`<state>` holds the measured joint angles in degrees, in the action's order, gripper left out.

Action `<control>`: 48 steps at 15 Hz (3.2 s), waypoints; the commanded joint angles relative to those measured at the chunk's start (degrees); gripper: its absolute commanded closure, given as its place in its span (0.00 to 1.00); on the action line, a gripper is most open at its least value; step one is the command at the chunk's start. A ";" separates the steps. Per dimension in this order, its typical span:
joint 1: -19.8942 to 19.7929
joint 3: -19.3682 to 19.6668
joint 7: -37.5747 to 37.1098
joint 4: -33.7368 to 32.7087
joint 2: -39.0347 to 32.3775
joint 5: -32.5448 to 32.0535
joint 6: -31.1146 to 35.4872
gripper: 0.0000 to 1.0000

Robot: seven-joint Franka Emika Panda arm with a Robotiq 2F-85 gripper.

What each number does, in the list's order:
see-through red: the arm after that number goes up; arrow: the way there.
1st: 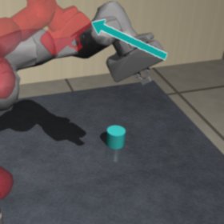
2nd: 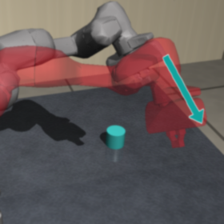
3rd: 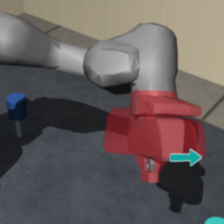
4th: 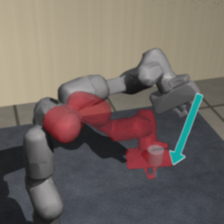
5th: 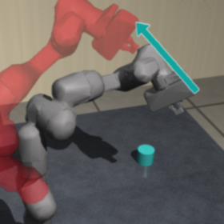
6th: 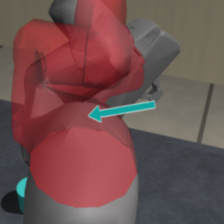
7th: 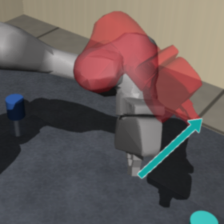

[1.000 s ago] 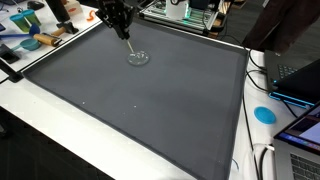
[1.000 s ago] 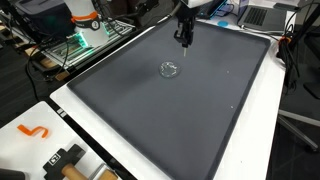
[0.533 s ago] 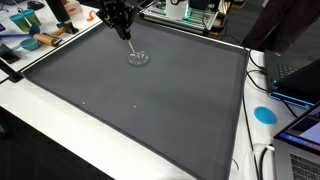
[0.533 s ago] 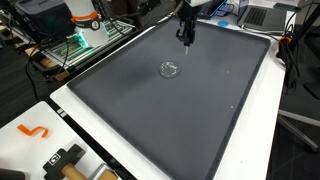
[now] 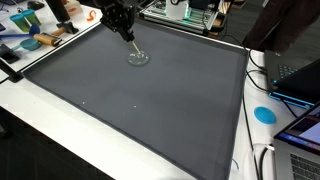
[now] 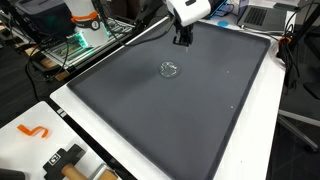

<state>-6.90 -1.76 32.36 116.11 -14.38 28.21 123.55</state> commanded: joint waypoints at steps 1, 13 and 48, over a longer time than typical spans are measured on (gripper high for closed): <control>-2.25 -0.72 5.49 -0.14 -0.74 5.70 -2.91 0.97; -3.23 0.70 14.56 0.02 -2.88 15.34 -7.72 0.97; -0.43 0.51 13.66 -0.13 -6.24 20.57 -5.80 0.97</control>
<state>-7.93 -1.59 46.51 115.80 -20.77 48.59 116.89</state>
